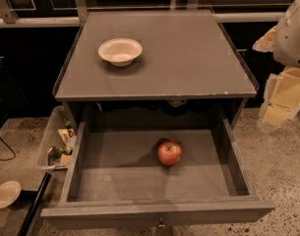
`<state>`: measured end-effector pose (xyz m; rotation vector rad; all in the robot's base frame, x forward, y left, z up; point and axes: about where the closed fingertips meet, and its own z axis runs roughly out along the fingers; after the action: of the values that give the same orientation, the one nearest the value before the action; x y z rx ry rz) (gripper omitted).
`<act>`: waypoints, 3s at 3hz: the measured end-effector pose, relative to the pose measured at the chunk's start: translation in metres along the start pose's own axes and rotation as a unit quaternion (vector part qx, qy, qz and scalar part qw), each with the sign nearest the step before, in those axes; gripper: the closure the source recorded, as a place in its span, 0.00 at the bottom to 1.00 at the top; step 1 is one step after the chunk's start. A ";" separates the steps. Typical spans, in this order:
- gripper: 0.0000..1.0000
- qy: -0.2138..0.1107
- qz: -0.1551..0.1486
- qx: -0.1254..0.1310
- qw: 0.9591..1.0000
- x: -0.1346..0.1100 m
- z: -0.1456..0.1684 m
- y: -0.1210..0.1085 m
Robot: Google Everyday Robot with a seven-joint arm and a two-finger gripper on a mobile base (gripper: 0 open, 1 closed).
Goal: Pick apple from top drawer and place on counter
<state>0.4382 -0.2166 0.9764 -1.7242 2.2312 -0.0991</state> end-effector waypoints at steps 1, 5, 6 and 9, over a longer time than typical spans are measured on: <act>0.00 -0.006 -0.003 0.005 1.000 -0.001 0.001 0.001; 0.00 -0.061 -0.023 -0.056 0.996 -0.008 0.076 0.042; 0.00 -0.076 -0.027 -0.085 0.993 -0.021 0.128 0.064; 0.00 -0.133 -0.035 -0.120 0.983 -0.029 0.243 0.106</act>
Offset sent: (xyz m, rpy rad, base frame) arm -0.0031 0.0072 -0.0399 0.0754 -0.0159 0.0800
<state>0.4166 -0.1264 0.7261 -1.8135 2.0526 0.3772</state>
